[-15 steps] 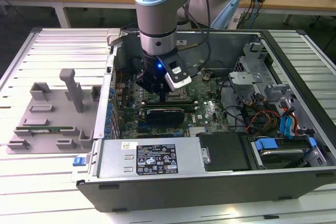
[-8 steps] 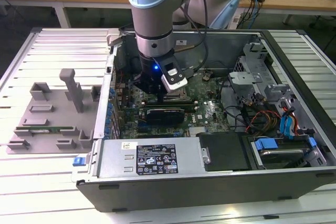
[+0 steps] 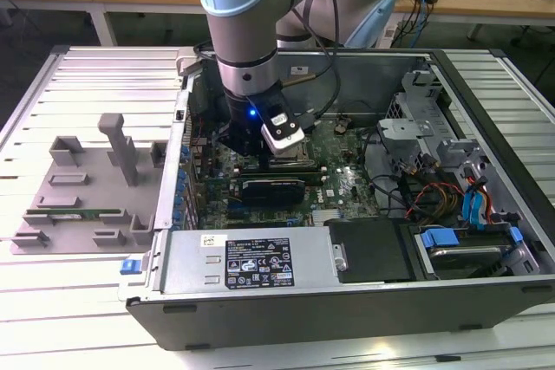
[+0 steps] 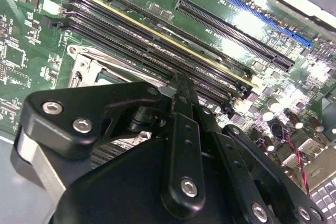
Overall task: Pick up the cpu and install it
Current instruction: 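Install the second cpu locking lever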
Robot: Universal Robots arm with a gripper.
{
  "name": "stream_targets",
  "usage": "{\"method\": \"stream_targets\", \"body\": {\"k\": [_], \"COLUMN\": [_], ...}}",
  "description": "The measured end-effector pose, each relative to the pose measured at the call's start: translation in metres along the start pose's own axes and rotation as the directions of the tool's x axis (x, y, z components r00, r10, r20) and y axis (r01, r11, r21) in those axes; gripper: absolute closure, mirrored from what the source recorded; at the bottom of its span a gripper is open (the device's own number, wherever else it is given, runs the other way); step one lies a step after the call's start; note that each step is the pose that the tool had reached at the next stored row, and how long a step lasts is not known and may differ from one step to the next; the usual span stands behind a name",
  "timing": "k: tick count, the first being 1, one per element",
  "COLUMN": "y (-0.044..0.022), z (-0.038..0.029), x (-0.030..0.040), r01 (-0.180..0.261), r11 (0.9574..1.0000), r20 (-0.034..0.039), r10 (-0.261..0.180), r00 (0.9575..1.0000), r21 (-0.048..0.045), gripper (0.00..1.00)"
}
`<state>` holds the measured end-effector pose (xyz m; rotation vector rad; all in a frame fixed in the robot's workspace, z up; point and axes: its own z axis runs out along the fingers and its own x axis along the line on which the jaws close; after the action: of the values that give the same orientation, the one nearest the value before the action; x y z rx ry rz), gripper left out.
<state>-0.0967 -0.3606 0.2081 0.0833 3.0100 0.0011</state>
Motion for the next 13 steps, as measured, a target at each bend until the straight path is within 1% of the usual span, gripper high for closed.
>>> {"method": "stream_targets", "body": {"k": [2, 3, 9, 10, 11, 12, 13], "y": [0.0001, 0.0001, 0.0001, 0.0001, 0.0001, 0.0001, 0.0000], "z": [-0.0053, -0.0093, -0.0097, -0.0096, -0.0095, -0.0095, -0.0093], "x": [-0.0007, -0.0012, -0.0014, -0.0017, -0.0024, -0.0030, -0.0029], "r01": [0.004, 0.006, 0.013, 0.016, 0.018, 0.023, 0.025], "r11": [1.0000, 1.0000, 0.9999, 0.9999, 0.9998, 0.9997, 0.9997], "r20": [0.0000, -0.0001, -0.0001, -0.0040, -0.0187, -0.0360, -0.0387], "r10": [-0.004, -0.006, -0.013, -0.016, -0.018, -0.023, -0.025], "r00": [1.0000, 1.0000, 0.9999, 0.9999, 0.9997, 0.9991, 0.9989], "r21": [-0.0007, -0.0009, -0.0018, -0.0021, -0.0017, -0.0016, -0.0022], "gripper": [0.89, 0.89, 0.89, 0.89, 0.89, 0.89, 0.89]}}
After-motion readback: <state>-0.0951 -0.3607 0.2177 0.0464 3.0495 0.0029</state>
